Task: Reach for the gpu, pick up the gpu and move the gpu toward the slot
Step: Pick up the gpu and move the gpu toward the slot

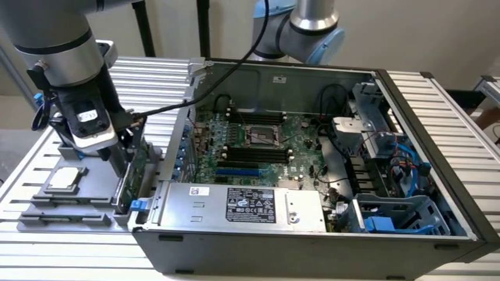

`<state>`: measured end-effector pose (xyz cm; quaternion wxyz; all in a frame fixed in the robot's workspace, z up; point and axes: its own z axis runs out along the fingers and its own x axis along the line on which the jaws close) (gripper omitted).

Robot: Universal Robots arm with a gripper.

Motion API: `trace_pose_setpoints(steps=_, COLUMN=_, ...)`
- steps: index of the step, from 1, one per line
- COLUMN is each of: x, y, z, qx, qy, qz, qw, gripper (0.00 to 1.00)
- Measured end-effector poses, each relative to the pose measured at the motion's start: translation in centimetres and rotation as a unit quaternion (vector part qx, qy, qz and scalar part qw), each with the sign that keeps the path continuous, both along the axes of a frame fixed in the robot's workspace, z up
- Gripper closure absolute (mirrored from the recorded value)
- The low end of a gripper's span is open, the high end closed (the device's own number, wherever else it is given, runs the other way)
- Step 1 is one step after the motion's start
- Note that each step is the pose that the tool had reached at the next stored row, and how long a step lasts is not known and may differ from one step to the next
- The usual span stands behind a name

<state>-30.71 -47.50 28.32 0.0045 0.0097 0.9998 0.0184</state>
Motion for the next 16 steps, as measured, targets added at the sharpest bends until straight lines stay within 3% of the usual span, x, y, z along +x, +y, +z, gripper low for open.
trace_pose_setpoints(steps=16, x=0.0, y=-0.05, z=-2.90, qx=-0.0024, qy=-0.0084, qz=0.000, qw=1.0000, gripper=0.52)
